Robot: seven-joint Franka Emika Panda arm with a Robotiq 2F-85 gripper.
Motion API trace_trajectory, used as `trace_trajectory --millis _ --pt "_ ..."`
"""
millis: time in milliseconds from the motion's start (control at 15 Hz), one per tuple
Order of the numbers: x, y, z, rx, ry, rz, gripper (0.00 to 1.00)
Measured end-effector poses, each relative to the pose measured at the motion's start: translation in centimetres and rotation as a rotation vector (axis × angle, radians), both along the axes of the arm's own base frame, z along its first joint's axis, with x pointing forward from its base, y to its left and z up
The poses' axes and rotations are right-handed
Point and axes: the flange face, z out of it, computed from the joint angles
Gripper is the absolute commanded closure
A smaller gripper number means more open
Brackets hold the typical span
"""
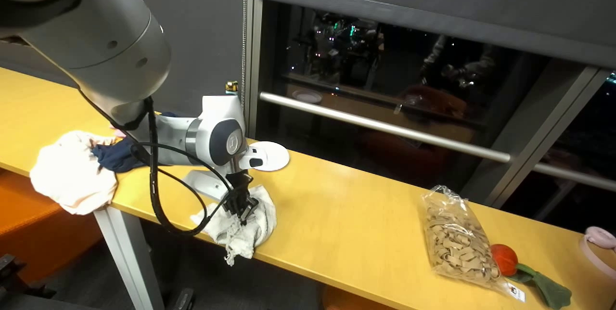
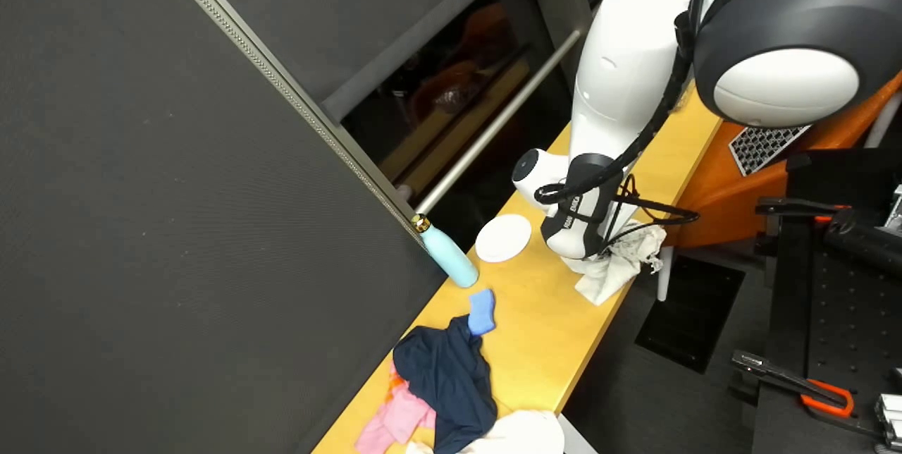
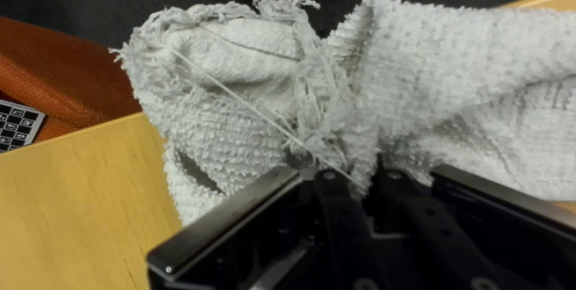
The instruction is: Wipe the table with the white towel
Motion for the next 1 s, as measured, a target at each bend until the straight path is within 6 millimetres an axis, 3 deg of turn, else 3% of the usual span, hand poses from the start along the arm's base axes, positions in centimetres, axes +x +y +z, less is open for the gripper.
trace_trajectory --millis 333,733,1000 --pt "1.2 4.2 0.3 -0.008 -0.032 0.081 0.97" --pt "6.1 7.3 0.5 -0.013 -0.152 0.150 0.97" --pt "8.7 14.0 2.7 0.116 -0.246 0.213 0.97"
